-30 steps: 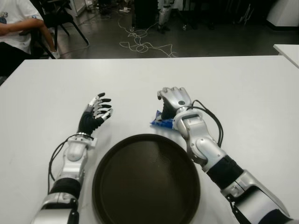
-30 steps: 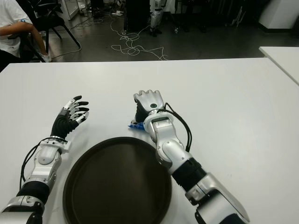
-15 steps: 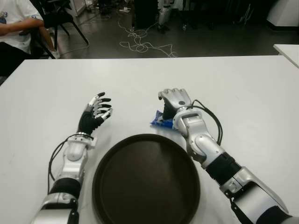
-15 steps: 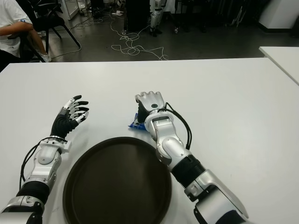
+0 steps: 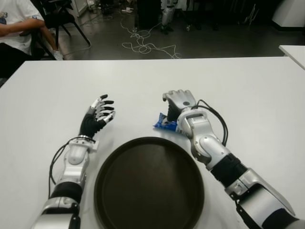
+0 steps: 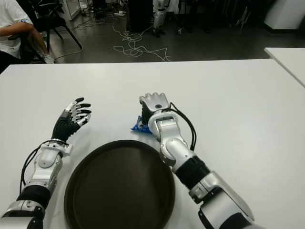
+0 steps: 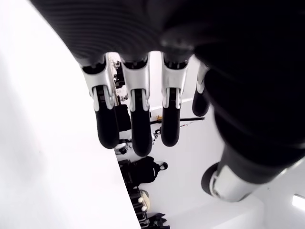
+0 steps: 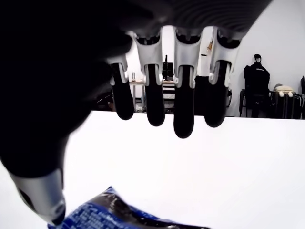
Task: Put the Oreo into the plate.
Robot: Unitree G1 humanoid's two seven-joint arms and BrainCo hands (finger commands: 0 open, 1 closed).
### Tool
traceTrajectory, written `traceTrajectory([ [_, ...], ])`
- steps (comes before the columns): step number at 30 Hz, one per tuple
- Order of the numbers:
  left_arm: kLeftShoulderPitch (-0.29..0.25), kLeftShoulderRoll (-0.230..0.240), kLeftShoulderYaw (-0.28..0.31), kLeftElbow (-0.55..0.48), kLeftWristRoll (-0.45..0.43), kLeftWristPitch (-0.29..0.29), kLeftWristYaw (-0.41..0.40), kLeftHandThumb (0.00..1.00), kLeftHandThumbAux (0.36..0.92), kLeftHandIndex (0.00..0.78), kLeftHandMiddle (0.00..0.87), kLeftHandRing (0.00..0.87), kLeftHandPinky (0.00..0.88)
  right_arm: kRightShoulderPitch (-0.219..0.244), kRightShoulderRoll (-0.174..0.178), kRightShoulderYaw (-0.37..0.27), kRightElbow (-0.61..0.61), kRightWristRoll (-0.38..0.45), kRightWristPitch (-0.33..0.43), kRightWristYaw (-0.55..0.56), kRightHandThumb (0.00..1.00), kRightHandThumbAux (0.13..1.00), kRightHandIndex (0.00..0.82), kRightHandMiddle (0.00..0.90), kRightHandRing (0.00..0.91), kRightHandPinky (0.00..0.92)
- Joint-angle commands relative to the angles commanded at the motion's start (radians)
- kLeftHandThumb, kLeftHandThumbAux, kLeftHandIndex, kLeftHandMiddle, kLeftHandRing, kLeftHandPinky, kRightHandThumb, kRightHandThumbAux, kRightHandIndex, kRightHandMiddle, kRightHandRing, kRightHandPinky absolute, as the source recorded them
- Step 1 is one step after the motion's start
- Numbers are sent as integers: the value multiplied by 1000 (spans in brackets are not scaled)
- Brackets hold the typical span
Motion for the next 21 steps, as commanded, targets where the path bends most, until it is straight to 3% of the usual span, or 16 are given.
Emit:
traceTrajectory([
  [21, 9, 2, 2, -35, -2, 46, -4, 383, 739, 139, 257, 284, 315, 27, -23, 1, 15, 23, 10, -28, 0, 706, 319, 308, 352, 415],
])
